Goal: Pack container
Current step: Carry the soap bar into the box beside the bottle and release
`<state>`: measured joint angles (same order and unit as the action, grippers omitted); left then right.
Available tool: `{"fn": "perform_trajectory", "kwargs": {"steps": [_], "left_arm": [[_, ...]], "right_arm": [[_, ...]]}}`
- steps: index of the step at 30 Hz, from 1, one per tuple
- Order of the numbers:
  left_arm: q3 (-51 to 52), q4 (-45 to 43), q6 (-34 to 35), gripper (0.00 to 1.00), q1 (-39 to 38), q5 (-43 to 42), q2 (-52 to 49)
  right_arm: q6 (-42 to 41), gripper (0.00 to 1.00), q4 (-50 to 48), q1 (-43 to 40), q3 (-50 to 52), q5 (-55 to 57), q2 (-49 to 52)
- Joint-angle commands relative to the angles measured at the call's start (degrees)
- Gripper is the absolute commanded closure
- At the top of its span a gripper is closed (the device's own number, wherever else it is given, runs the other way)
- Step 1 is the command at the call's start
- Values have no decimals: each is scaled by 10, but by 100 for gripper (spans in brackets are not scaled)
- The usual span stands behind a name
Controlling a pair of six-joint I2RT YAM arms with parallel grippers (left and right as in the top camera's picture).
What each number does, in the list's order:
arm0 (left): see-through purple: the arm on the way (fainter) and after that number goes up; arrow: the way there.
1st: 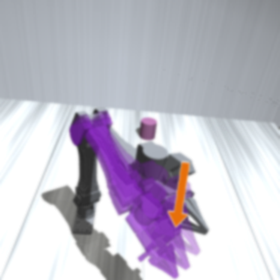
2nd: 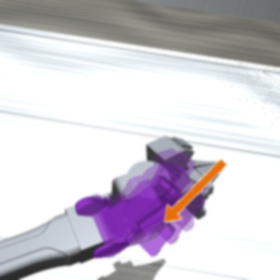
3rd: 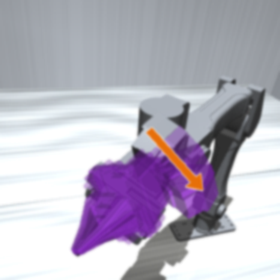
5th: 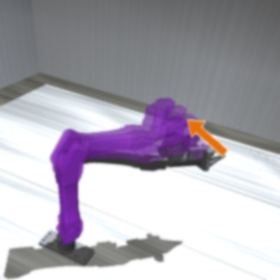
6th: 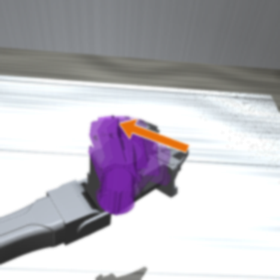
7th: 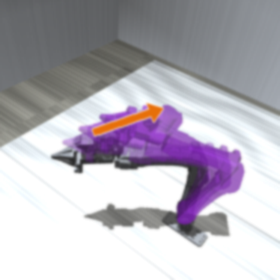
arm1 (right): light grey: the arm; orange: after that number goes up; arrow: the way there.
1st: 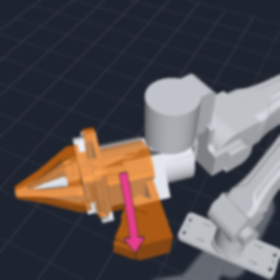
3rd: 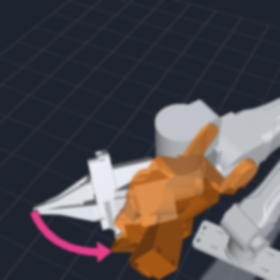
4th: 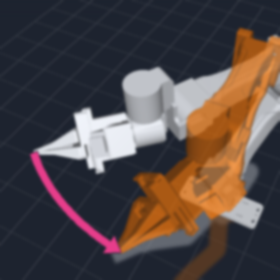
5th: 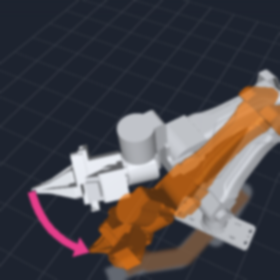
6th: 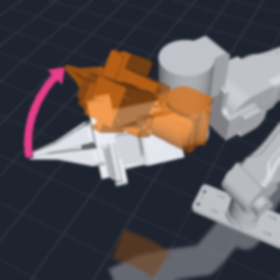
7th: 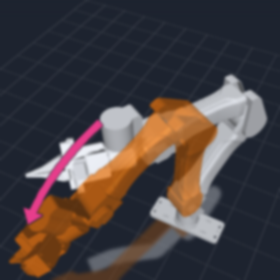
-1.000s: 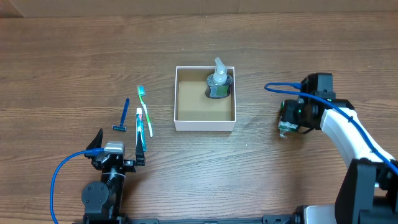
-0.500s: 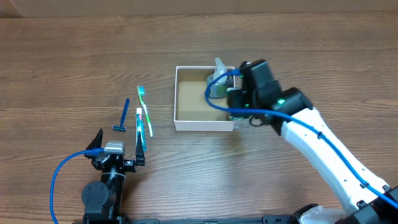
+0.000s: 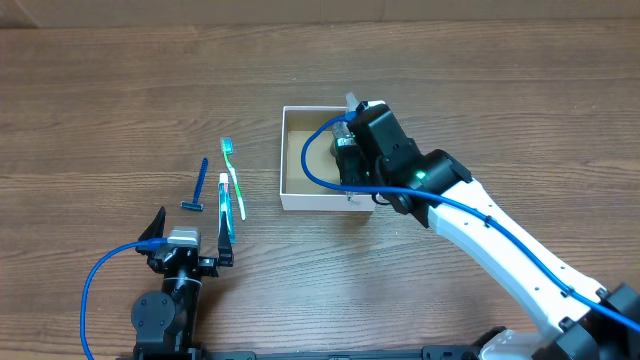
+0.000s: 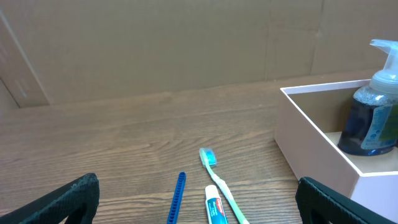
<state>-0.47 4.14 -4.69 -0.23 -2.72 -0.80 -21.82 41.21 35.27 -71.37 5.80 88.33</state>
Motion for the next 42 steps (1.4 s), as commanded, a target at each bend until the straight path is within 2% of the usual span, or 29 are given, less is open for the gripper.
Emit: {"fn": "perform_trajectory", "kwargs": {"steps": [1, 16, 27, 28, 35, 42], "left_arm": [[2, 1, 0, 0, 5, 2, 5], [2, 1, 0, 0, 5, 2, 5], [2, 1, 0, 0, 5, 2, 5], [2, 1, 0, 0, 5, 2, 5], [2, 1, 0, 0, 5, 2, 5], [2, 1, 0, 0, 5, 2, 5]], "right_arm": [[-7, 59, -25, 2, -17, 10, 27], [-7, 58, -54, 2, -17, 32, 124], [-7, 58, -55, 2, -17, 36, 135], [-7, 51, -55, 2, -17, 36, 135], [-7, 28, -43, 2, -17, 36, 122], [-7, 19, -35, 2, -18, 36, 66]]}}
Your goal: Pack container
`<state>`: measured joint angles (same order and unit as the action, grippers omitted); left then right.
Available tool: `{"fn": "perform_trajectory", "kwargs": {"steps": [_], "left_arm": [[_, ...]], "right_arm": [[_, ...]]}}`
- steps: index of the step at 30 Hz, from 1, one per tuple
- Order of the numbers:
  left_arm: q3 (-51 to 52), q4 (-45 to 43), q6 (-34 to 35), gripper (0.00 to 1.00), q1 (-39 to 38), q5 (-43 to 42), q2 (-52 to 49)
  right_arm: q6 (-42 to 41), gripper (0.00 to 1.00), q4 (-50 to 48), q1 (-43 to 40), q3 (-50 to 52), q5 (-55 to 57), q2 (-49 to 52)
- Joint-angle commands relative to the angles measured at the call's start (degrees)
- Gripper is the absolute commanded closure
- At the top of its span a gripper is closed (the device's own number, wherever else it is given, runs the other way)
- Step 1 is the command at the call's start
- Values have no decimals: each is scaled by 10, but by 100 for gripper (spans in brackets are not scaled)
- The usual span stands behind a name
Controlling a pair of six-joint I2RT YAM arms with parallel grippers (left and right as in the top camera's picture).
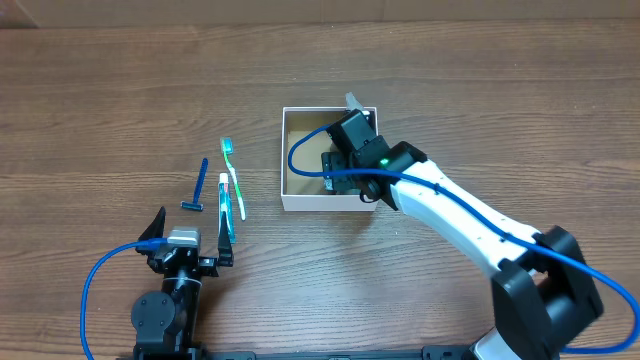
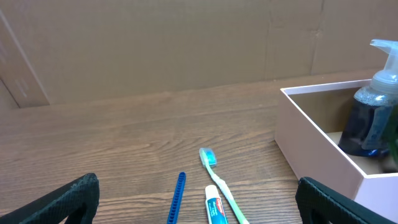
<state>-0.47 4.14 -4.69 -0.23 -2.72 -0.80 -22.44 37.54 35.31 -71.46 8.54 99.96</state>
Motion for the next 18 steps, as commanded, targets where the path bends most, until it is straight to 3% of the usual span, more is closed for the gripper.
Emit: {"fn": "perform_trajectory", "kwargs": {"steps": [1, 7, 12, 18], "left_arm": [[2, 1, 0, 0, 5, 2, 5], [2, 1, 0, 0, 5, 2, 5], [2, 1, 0, 0, 5, 2, 5], [2, 1, 0, 0, 5, 2, 5]], "right_arm": [[-1, 19, 5, 2, -17, 9, -59], [-1, 18, 48, 1, -17, 22, -119], [-4, 19, 109, -16, -17, 99, -158], [-3, 12, 166, -96, -17, 132, -174]]}}
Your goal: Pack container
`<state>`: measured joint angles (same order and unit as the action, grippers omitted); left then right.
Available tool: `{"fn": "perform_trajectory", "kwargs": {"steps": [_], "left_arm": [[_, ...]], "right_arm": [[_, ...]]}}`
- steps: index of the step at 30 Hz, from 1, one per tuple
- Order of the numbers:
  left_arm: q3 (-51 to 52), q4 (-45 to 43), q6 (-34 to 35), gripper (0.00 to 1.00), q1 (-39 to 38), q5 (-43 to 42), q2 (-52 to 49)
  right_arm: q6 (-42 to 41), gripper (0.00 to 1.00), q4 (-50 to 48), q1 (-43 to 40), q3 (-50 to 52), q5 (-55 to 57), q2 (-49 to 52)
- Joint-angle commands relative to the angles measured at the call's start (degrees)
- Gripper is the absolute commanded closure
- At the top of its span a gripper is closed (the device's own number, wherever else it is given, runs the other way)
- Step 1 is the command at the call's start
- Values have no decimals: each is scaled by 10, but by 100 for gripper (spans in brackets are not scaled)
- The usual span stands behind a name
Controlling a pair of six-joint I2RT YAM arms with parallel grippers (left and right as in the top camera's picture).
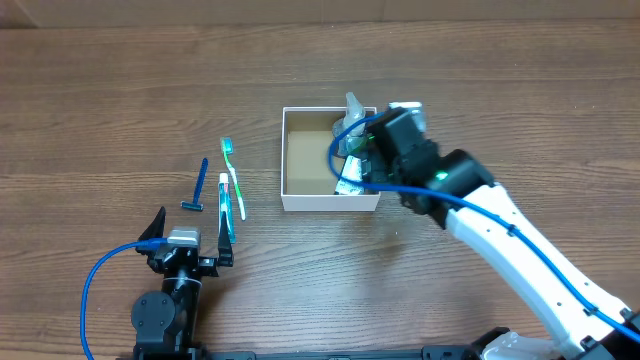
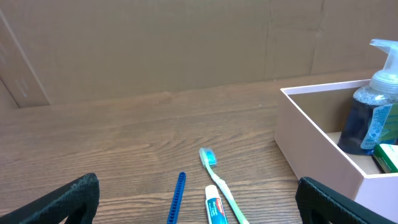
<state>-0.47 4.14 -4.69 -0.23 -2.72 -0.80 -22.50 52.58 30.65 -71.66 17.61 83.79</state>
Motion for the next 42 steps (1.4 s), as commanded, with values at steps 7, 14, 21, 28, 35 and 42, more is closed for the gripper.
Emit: {"fn": "perform_trajectory", "kwargs": {"steps": [7, 14, 21, 28, 35, 42], "left_arm": [[2, 1, 0, 0, 5, 2, 5], [2, 1, 0, 0, 5, 2, 5], [2, 1, 0, 0, 5, 2, 5], [2, 1, 0, 0, 5, 2, 5], [2, 0, 0, 0, 5, -3, 5], [2, -10, 335, 0, 5, -120, 5]], "right_arm": [[-3, 0, 43, -147, -15, 33, -12], [-3, 0, 52, -177, -15, 33, -12], [-3, 0, 52, -177, -15, 33, -12], [-3, 0, 52, -177, -15, 33, -12], [-3, 0, 52, -177, -15, 33, -12], [-3, 0, 52, -177, -15, 33, -12]]}}
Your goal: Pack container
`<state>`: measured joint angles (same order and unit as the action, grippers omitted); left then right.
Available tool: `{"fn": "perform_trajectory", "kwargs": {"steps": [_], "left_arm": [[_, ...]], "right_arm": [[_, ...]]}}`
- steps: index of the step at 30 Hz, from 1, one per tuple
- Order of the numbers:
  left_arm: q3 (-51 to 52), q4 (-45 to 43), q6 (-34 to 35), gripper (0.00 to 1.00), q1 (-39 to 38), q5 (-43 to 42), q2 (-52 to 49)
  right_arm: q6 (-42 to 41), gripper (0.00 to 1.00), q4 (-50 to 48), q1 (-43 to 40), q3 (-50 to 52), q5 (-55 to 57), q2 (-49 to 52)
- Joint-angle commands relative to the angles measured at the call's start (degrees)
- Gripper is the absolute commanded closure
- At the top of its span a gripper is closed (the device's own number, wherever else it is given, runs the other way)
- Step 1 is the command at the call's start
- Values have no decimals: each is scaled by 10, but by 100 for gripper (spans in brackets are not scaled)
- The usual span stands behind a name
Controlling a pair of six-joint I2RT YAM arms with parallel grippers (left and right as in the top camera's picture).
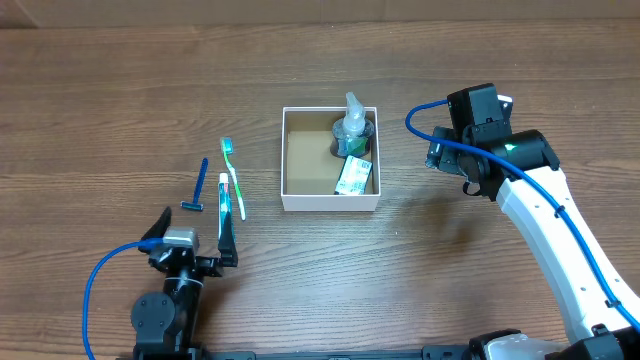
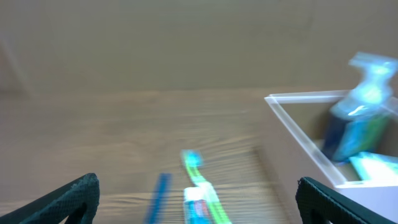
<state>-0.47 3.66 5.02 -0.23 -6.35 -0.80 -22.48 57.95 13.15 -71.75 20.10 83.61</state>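
The white box (image 1: 283, 160) stands mid-table. Inside it, against its right wall, are an upright clear pump bottle (image 1: 352, 125) and a green-and-white packet (image 1: 352, 177). My right gripper (image 1: 450, 168) hangs to the right of the box, well apart from it, open with nothing in it. To the left of the box lie a green toothbrush (image 1: 233, 175), a toothpaste tube (image 1: 224, 197) and a blue razor (image 1: 199, 187). My left gripper (image 1: 192, 222) stands wide open near the front edge, just short of them. The blurred left wrist view shows the toothbrush (image 2: 191, 163), bottle (image 2: 357, 118) and fingers (image 2: 62, 199).
The table is brown wood, with a cardboard wall along its far side (image 2: 186, 43). The box's left half (image 1: 308, 160) holds nothing. A blue cable (image 1: 95, 290) loops by the left arm's base.
My right gripper was at the box's right rim over the packet; now it is off to the right, and the packet lies in the box. The left wrist view has shifted and blurred.
My right gripper was low in the box beside the pump bottle, then reached further in along the right wall. After that the packet showed beside the bottle under the gripper. Now the gripper is away and the packet stays. The toothbrush, toothpaste and razor have not moved.
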Motion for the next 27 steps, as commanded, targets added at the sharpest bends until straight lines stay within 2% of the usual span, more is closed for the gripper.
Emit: {"fn": "perform_trajectory", "kwargs": {"steps": [1, 3, 7, 9, 10, 12, 18, 21, 24, 27], "left_arm": [[2, -7, 287, 0, 5, -103, 5], [2, -8, 341, 0, 5, -125, 5], [2, -17, 386, 0, 5, -163, 5], [2, -29, 439, 0, 5, -180, 5], [2, -43, 494, 0, 5, -212, 5], [2, -64, 530, 0, 5, -260, 5], [-21, -81, 518, 0, 5, -311, 5], [-70, -50, 498, 0, 6, -311, 5], [-151, 48, 424, 0, 6, -278, 2], [-258, 172, 305, 0, 6, -239, -23]], "right_arm": [[-3, 0, -2, -2, -14, 8, -10], [-3, 0, -2, -2, -14, 8, -10], [-3, 0, -2, -2, -14, 8, -10], [-3, 0, -2, -2, -14, 8, -10], [-3, 0, -2, -2, -14, 8, -10], [-3, 0, -2, -2, -14, 8, -10], [-3, 0, -2, -2, -14, 8, -10], [-3, 0, -2, -2, -14, 8, -10], [-3, 0, -2, -2, -14, 8, -10], [-3, 0, -2, -2, -14, 8, -10]]}}
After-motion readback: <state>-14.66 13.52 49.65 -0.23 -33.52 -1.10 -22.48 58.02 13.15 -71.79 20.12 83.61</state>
